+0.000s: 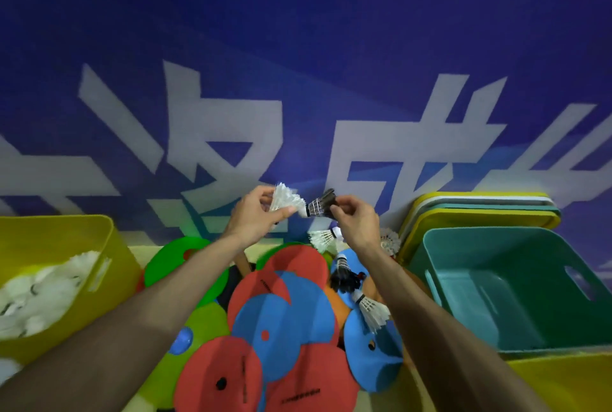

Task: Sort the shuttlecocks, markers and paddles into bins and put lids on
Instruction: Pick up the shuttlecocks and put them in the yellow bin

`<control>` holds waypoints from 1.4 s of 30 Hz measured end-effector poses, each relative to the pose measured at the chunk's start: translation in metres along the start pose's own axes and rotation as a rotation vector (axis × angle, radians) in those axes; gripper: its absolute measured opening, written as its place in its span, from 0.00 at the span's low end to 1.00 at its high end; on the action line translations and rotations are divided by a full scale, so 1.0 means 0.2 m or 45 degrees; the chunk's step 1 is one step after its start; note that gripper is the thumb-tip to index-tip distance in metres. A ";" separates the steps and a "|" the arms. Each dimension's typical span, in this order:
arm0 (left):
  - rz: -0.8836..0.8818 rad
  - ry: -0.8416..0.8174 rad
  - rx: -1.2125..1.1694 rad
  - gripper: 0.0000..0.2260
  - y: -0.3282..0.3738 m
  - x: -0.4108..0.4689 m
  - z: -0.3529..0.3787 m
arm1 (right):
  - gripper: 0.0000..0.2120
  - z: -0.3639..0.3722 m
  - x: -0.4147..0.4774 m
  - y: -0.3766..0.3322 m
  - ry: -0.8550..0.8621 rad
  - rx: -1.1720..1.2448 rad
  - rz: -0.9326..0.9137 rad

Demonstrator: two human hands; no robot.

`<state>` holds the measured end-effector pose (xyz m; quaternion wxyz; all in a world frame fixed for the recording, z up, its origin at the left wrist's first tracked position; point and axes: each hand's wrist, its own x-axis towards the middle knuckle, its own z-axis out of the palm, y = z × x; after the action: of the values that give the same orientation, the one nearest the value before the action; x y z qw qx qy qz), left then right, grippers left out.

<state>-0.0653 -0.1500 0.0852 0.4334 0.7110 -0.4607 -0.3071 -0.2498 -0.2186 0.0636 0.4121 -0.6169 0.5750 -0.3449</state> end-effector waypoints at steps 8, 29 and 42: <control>-0.065 0.273 -0.126 0.20 -0.10 -0.26 -0.53 | 0.05 0.34 -0.24 -0.33 -0.212 0.010 -0.218; -0.342 0.670 -0.338 0.13 -0.84 -0.44 -1.59 | 0.04 1.63 -0.59 -0.77 -0.659 -0.108 -0.284; -0.518 0.722 -0.354 0.28 -1.07 -0.41 -1.77 | 0.08 2.02 -0.62 -0.80 -0.840 -0.153 -0.207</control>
<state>0.2821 0.0855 0.0500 0.5664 0.7791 -0.1257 -0.2375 0.1691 -0.0495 0.0440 0.5100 -0.7621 0.3790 -0.1241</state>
